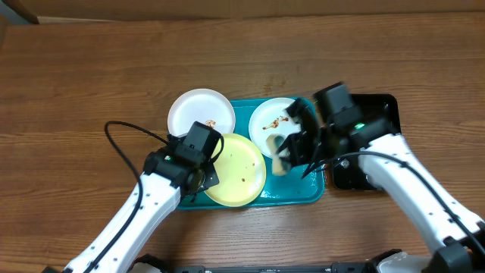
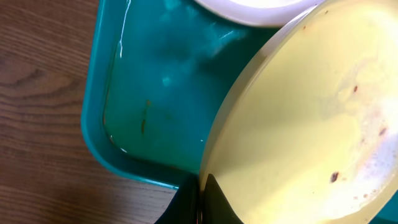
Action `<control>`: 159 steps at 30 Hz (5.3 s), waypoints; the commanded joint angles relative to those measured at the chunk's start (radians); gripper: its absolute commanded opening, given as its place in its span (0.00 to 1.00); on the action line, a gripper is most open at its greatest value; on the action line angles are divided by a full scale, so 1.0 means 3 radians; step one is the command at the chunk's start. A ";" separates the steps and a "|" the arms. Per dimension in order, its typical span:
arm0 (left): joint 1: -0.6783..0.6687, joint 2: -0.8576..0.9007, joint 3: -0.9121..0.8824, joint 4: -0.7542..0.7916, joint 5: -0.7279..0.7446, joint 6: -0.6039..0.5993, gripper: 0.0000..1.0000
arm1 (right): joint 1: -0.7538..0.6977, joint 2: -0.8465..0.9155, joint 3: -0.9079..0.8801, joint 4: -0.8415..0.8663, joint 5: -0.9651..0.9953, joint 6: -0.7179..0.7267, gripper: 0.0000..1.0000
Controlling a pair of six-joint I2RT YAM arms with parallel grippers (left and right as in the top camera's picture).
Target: Clean dirty plates on tray and stack at the side
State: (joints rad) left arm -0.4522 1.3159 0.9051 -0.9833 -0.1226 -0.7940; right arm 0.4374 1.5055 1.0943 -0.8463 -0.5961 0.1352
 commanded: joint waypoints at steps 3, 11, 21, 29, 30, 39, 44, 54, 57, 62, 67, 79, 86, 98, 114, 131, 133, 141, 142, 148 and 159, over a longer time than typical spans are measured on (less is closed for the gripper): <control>-0.0023 0.0257 -0.0004 -0.0019 0.0114 -0.0055 0.04 | 0.0308 0.0159 -0.0211 0.0303 -0.0051 0.0086 0.04; -0.0023 0.0449 -0.0004 -0.0023 0.0131 -0.0061 0.04 | 0.0703 0.0468 -0.0220 0.0842 0.0038 0.0493 0.04; -0.0023 0.0450 -0.0004 -0.0034 0.0131 -0.0061 0.04 | 0.0871 0.0919 -0.0220 0.1274 0.0085 0.1027 0.04; -0.0023 0.0450 -0.0004 -0.0036 0.0149 -0.0061 0.04 | 0.0940 0.1031 -0.0223 0.1305 0.0113 0.1048 0.04; -0.0023 0.0451 -0.0004 -0.0037 0.0153 -0.0061 0.04 | 0.0942 0.1031 -0.0223 0.1283 0.0174 0.1048 0.04; -0.0022 0.0450 -0.0004 -0.0123 0.0153 -0.0075 0.04 | 0.0941 0.1041 -0.0225 0.1026 0.0856 0.1052 0.04; -0.0022 0.0450 -0.0004 -0.0137 0.0153 -0.0078 0.04 | 0.0941 0.1043 -0.0225 0.0899 0.1344 0.1383 0.04; -0.0022 0.0450 -0.0003 -0.0178 0.0151 -0.0112 0.04 | 0.0937 0.1041 -0.0219 0.0928 0.1724 0.1485 0.04; -0.0022 0.0450 -0.0003 -0.0193 0.0148 -0.0112 0.04 | 0.0935 0.1035 -0.0177 0.0829 0.1734 0.1554 0.04; -0.0022 0.0450 -0.0003 -0.0212 0.0100 -0.0117 0.04 | 0.0932 0.0960 -0.0022 0.0553 0.1895 0.1659 0.04; -0.0022 0.0450 -0.0003 -0.0214 0.0045 -0.0139 0.04 | 0.0932 0.0735 0.0093 0.0443 0.1934 0.1657 0.04; -0.0022 0.0300 0.0053 -0.0276 -0.0186 -0.0173 0.04 | 0.0539 0.0183 0.0109 0.0027 0.2082 0.1657 0.04; -0.0023 -0.0070 0.0364 -0.0537 -0.0727 -0.0109 0.04 | -0.0223 0.0173 0.0109 -0.0323 0.1619 0.0994 0.04; -0.0257 -0.0254 0.0848 -0.0565 -0.1811 0.0567 0.04 | -0.1190 0.0174 0.0108 -0.0629 0.1583 0.0230 0.04; -0.1320 0.0258 0.0847 -0.0244 -0.3133 0.1198 0.04 | -0.1307 0.0174 0.0102 -0.0629 0.1578 0.0233 0.04; -0.1662 0.0638 0.0847 -0.0172 -0.3999 0.1250 0.04 | -0.1307 0.0174 0.0102 -0.0627 0.1581 0.0233 0.04; -0.1662 0.0638 0.0847 -0.0173 -0.3999 0.1251 0.04 | -0.1307 0.0174 0.0102 -0.0627 0.1581 0.0233 0.04; -0.1662 0.0638 0.0847 -0.0173 -0.3975 0.1250 0.04 | -0.1307 0.0174 0.0102 -0.0626 0.1581 0.0233 0.04; -0.1662 0.0638 0.0847 -0.0173 -0.3974 0.1250 0.04 | -0.1307 0.0175 0.0102 -0.0626 0.1581 0.0233 0.04; -0.1661 0.0638 0.0847 -0.0174 -0.3873 0.1236 0.04 | -0.1307 0.0174 0.0102 -0.0627 0.1581 0.0233 0.04; -0.1615 0.0637 0.0848 -0.0378 -0.2625 0.0455 0.04 | -0.1307 0.0174 0.0102 -0.0698 0.1569 0.0244 0.04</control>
State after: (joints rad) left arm -0.9428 1.5021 1.1385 -1.0718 -1.0790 -0.5053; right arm 0.0479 1.5791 1.1088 -1.0485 -0.1165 0.2092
